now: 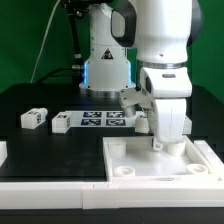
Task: Assemble one leg
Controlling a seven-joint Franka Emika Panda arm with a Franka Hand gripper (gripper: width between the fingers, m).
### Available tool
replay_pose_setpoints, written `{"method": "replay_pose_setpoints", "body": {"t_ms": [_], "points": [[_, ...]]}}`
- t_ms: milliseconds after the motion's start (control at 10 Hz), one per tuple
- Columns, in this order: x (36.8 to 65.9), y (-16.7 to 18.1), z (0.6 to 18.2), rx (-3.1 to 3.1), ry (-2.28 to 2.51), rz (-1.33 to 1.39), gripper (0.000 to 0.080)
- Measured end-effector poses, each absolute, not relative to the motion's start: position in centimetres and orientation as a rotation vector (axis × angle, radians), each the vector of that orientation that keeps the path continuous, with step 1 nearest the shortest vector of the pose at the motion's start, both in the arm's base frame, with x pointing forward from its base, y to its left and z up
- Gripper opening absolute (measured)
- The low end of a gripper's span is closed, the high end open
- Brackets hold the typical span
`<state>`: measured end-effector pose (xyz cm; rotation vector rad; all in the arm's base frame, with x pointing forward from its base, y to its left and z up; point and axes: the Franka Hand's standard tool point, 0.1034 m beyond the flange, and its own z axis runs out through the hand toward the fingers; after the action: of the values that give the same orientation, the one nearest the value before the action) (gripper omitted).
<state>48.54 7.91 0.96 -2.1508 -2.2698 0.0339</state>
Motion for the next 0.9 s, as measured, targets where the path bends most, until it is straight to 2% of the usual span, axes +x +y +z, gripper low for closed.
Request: {"method": "replay_pose_setpoints", "body": {"t_ms": [100,200,300,400,500,600,900], "points": [[48.54,7.9,0.95,-2.151,-2.27,0.034,0.0311],[48.54,7.9,0.95,-2.151,-2.269,0.034,0.0311],[48.54,7.89,0.95,-2.151,-2.269,0.034,0.0479],[48.54,7.88,0.94,-2.151,-2.269,0.034,0.0607],[48.54,7.87,0.94,-2.151,-2.269,0.034,0.0607],[48.54,7.86,0.94,-2.152,-2.268,0.034,0.0643],[48.4,8.24,1.24,-2.217,-2.209,0.033,0.0649]]}}
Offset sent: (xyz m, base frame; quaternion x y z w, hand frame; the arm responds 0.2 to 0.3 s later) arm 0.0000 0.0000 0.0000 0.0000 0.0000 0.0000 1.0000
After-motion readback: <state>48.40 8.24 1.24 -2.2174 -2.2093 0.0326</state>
